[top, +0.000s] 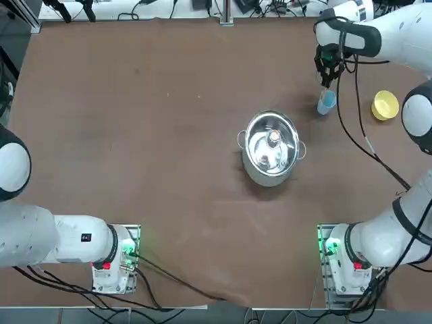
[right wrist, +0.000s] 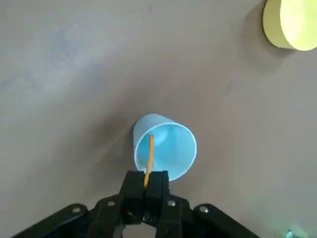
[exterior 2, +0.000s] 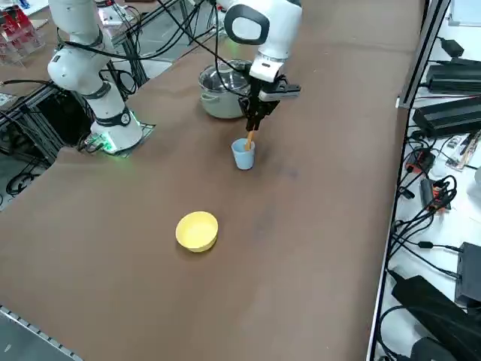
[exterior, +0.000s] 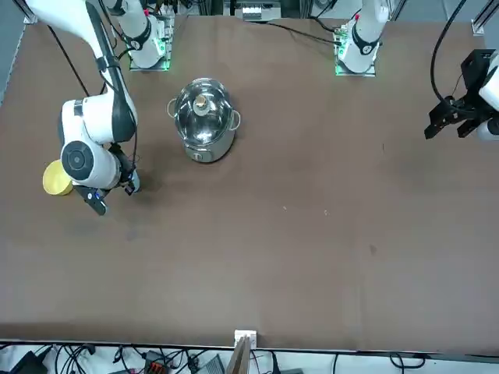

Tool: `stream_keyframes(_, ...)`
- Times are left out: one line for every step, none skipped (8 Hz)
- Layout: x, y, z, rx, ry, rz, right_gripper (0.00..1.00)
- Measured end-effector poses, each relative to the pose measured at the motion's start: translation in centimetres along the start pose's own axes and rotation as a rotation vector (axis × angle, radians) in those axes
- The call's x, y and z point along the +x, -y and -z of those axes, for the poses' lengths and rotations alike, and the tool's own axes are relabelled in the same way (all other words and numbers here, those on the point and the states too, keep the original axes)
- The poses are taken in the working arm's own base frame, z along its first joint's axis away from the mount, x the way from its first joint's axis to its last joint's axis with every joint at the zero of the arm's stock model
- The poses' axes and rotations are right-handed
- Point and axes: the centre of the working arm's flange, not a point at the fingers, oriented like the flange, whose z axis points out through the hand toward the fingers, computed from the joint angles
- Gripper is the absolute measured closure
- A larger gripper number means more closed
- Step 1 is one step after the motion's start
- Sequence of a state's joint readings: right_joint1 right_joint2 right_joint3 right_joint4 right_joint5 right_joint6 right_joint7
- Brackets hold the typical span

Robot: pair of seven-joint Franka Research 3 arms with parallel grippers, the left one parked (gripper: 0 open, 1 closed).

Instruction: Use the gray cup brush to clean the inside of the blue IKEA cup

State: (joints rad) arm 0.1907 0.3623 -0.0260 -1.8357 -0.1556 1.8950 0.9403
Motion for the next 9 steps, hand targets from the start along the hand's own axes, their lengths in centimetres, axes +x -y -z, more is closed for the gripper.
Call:
stream_keyframes(0.0, -0.2, -0.2, -0.013, 0.010, -0.003, 0.97)
stream_keyframes(0.1, -0.5, -0.3, -0.024, 0.017, -0.007, 0.97)
stream_keyframes(0.3, -0.8, -0.4, -0.032, 0.021, -0.011, 0.97)
stream_keyframes(0.5, -1.0, -0.5, -0.038, 0.023, -0.015, 0.97)
stream_keyframes(0.7, -1.2, -0.5, -0.043, 0.020, -0.017, 0.97)
stream_keyframes(1.1, -1.5, -0.4, -0.044, 0.014, -0.017, 0.97)
stream_keyframes(1.6, -1.6, 0.4, -0.033, 0.002, -0.015, 0.97)
stream_keyframes(2.1, -1.5, 1.8, -0.013, -0.016, -0.014, 0.97)
stream_keyframes(2.3, -1.5, 3.5, -0.002, -0.027, -0.013, 0.97)
